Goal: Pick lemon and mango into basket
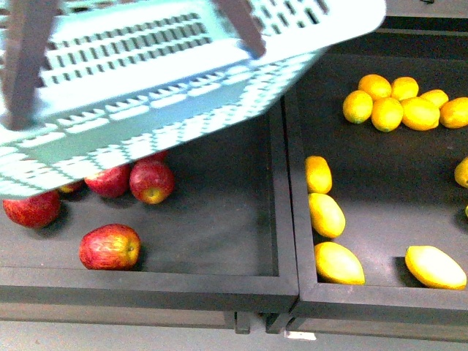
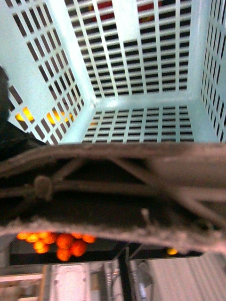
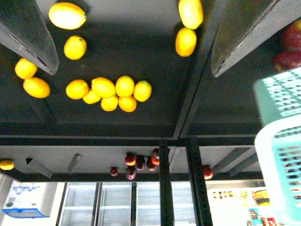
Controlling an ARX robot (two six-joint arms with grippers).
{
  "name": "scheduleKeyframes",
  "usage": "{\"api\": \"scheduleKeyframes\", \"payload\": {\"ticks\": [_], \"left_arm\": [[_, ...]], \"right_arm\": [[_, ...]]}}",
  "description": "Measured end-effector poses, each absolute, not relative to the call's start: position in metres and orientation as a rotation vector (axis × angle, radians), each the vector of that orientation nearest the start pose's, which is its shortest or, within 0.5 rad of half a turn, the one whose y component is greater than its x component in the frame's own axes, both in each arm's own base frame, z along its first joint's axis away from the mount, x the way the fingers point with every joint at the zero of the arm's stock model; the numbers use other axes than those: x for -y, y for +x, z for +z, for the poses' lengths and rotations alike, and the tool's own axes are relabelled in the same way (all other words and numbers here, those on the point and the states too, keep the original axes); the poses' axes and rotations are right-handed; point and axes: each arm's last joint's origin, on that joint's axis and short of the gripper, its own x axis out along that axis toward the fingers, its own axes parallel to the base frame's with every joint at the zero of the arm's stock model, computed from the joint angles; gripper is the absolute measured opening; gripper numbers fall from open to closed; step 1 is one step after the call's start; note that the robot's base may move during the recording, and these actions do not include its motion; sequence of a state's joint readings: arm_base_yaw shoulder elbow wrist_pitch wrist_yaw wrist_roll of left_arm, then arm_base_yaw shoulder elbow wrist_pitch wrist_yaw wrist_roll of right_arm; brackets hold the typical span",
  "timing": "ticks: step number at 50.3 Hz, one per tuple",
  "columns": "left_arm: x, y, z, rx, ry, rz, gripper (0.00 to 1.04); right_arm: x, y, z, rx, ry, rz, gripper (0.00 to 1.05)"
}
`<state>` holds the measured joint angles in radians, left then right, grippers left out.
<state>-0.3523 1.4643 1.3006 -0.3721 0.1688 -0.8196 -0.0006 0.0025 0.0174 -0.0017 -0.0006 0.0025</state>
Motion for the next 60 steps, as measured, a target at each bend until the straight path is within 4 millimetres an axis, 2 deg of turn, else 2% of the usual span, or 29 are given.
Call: {"api": "scheduleKeyframes", "payload": {"ticks": [5,15,28,43,45,47,49,53,56,60], "left_arm": [[0.153,0.316,0.322,-0.822,-0.688,-0.363,0.05],[0.194,0.318,0.313,-0.9,-0.647,-0.47,0.05],[0.212,0.316,0.324,-0.885,-0.645,-0.563,0.05],[0.217,0.314,0.322,-0.899,-0.642,-0.585,0.04],[0.217,0.314,0.322,-0.897,-0.642,-0.581,0.04],[0.216,0.315,0.322,-0.894,-0.641,-0.574,0.04],[0.215,0.316,0.322,-0.892,-0.642,-0.568,0.05],[0.216,0.316,0.322,-0.893,-0.641,-0.571,0.04],[0.216,0.316,0.321,-0.896,-0.643,-0.573,0.04],[0.216,0.315,0.321,-0.898,-0.642,-0.577,0.04]], "right_arm": [[0.0,0.097,0.169,0.013,0.003,0.0,0.96],[0.0,0.097,0.169,0.013,0.003,0.0,0.96],[0.0,0.097,0.169,0.013,0.003,0.0,0.96],[0.0,0.097,0.169,0.013,0.003,0.0,0.96],[0.001,0.097,0.168,-0.039,0.018,-0.028,0.96],[0.004,0.099,0.168,-0.195,0.066,-0.076,0.96],[0.01,0.105,0.167,-0.302,0.109,-0.112,0.96],[0.028,0.121,0.171,-0.343,0.159,-0.178,0.96],[0.043,0.137,0.176,-0.335,0.155,-0.228,0.96],[0.067,0.171,0.179,-0.34,0.149,-0.28,0.96]]}}
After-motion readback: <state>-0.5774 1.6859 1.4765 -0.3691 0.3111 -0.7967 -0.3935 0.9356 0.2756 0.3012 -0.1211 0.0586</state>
